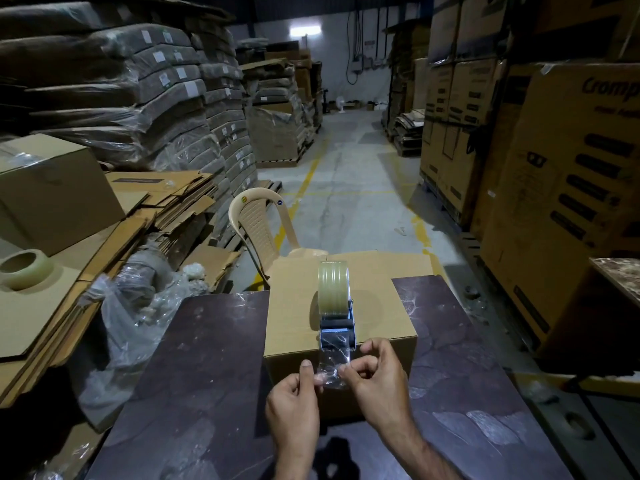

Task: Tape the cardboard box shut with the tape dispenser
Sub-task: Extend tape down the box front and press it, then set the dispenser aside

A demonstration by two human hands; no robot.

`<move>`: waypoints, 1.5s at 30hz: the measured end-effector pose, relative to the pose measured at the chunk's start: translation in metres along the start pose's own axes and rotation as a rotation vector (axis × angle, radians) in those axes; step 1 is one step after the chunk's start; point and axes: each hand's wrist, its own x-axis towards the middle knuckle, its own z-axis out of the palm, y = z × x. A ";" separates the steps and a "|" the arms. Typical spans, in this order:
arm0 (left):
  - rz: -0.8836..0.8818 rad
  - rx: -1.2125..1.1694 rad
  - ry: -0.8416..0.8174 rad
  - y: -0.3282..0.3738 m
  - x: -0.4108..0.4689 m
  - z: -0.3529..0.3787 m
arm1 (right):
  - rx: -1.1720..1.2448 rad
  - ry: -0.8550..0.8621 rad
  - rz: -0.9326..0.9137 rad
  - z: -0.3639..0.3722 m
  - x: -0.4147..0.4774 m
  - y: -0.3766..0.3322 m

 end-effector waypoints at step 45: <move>0.007 0.064 -0.273 -0.006 0.012 -0.001 | -0.043 -0.061 0.147 -0.005 0.003 0.001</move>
